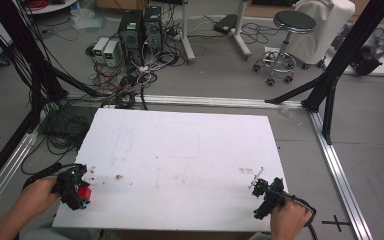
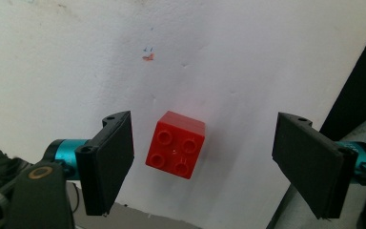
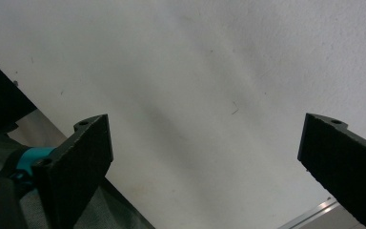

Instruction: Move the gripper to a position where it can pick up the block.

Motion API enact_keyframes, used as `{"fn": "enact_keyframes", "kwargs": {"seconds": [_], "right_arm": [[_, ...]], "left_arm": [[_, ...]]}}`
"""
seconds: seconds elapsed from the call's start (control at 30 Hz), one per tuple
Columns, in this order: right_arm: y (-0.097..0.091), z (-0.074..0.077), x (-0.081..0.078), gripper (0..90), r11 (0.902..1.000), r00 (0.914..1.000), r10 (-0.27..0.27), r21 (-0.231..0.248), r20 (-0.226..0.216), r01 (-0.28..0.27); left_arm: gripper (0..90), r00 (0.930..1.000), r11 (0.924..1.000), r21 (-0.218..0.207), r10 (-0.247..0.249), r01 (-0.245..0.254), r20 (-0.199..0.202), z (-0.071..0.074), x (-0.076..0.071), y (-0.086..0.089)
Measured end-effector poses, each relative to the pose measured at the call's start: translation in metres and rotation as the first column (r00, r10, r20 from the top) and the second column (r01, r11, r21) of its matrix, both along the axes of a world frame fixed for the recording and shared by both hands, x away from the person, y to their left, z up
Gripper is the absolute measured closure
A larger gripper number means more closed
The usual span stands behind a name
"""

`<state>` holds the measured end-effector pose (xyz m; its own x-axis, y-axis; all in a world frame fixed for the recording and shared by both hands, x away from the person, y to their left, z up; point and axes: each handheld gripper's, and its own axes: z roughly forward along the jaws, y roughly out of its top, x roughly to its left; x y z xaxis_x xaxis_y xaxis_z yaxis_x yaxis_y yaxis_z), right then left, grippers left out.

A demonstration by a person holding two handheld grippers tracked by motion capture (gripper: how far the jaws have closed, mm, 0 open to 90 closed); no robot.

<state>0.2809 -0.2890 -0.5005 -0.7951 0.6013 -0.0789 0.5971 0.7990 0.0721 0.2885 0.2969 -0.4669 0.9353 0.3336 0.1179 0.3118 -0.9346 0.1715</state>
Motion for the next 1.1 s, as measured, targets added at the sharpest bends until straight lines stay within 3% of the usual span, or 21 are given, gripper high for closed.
{"fn": "enact_keyframes", "kwargs": {"seconds": [0.2, 0.33, 0.47, 0.57, 0.87, 0.9, 0.93, 0.97, 1.1], "right_arm": [[0.000, 0.000, 0.000, 3.6, 1.0000, 1.0000, -0.001, -0.003, 0.000, 0.001], [0.000, 0.000, 0.000, 3.6, 1.0000, 1.0000, -0.004, 0.000, 0.001, 0.004], [0.000, 0.000, 0.000, 3.6, 1.0000, 1.0000, 0.000, -0.001, -0.003, 0.000], [-0.001, -0.001, 0.000, 3.6, 1.0000, 1.0000, 0.000, -0.001, -0.002, 0.000], [-0.001, -0.001, 0.000, 3.6, 1.0000, 1.0000, -0.004, -0.001, -0.002, 0.004], [0.000, -0.001, 0.001, 3.6, 1.0000, 1.0000, 0.000, -0.004, -0.003, 0.000], [0.000, -0.001, 0.001, 3.6, 1.0000, 1.0000, 0.000, -0.004, -0.003, 0.000], [0.000, -0.001, 0.001, 3.6, 1.0000, 1.0000, 0.001, -0.003, -0.002, -0.001], [0.000, -0.001, 0.000, 3.6, 1.0000, 1.0000, -0.007, -0.004, -0.005, 0.007]], "left_arm": [[22.1, 0.9980, 0.9980, 0.016, -0.060, 0.061, -0.021, 0.003, 0.004, 0.002], [22.1, 0.9908, 0.9906, 0.034, -0.131, 0.133, -0.033, 0.005, 0.008, 0.002], [22.1, 0.9858, 0.9854, 0.041, -0.164, 0.165, -0.038, 0.005, 0.010, 0.002], [22.1, 0.9753, 0.9737, 0.067, -0.215, 0.218, -0.050, 0.004, 0.013, 0.003], [22.1, 0.9567, 0.9548, 0.070, -0.285, 0.289, -0.057, -0.002, 0.015, 0.008], [22.1, 0.9486, 0.9463, 0.077, -0.309, 0.314, -0.066, -0.003, 0.016, 0.009], [22.1, 0.9486, 0.9463, 0.077, -0.309, 0.314, -0.066, -0.003, 0.016, 0.009], [22.1, 0.9430, 0.9399, 0.084, -0.326, 0.331, -0.067, -0.005, 0.017, 0.010], [22.1, 0.9367, 0.9322, 0.096, -0.344, 0.349, -0.067, -0.006, 0.019, 0.012]]}}
